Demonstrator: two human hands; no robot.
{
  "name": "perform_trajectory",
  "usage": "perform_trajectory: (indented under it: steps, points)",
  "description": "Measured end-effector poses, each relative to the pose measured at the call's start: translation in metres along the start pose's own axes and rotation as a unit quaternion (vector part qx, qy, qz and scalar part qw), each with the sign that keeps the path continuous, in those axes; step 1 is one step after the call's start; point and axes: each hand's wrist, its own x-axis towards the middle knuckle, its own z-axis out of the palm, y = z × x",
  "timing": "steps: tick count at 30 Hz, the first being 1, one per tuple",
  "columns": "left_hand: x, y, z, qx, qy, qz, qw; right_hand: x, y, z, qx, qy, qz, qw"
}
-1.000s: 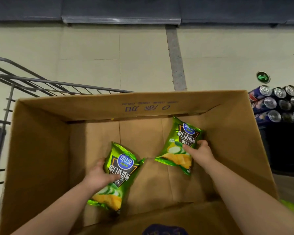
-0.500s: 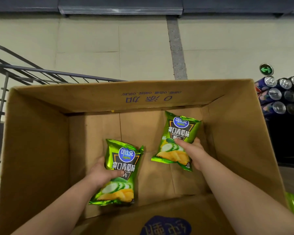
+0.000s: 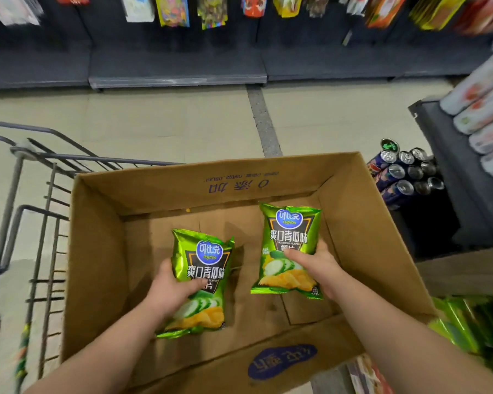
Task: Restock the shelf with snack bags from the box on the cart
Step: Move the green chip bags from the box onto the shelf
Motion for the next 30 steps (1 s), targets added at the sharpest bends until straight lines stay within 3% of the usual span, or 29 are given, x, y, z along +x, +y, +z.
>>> perform_trajectory:
  steps: [9,17,27,30]
  points:
    - [-0.062,0.046,-0.027,-0.064,-0.039,0.142,0.987,-0.114,-0.018,-0.02,0.093,0.045,-0.126,0.987]
    - [-0.14,0.097,0.016,-0.038,-0.143,0.277,0.949,-0.233,0.02,-0.088,0.149,0.223,-0.175,0.947]
    - [-0.196,0.124,0.158,0.032,-0.308,0.371,0.875,-0.409,0.118,-0.22,0.21,0.475,-0.173,0.837]
    - [-0.262,0.124,0.174,0.02,-0.353,0.391,0.85,-0.457,0.15,-0.261,0.232,0.522,-0.181,0.801]
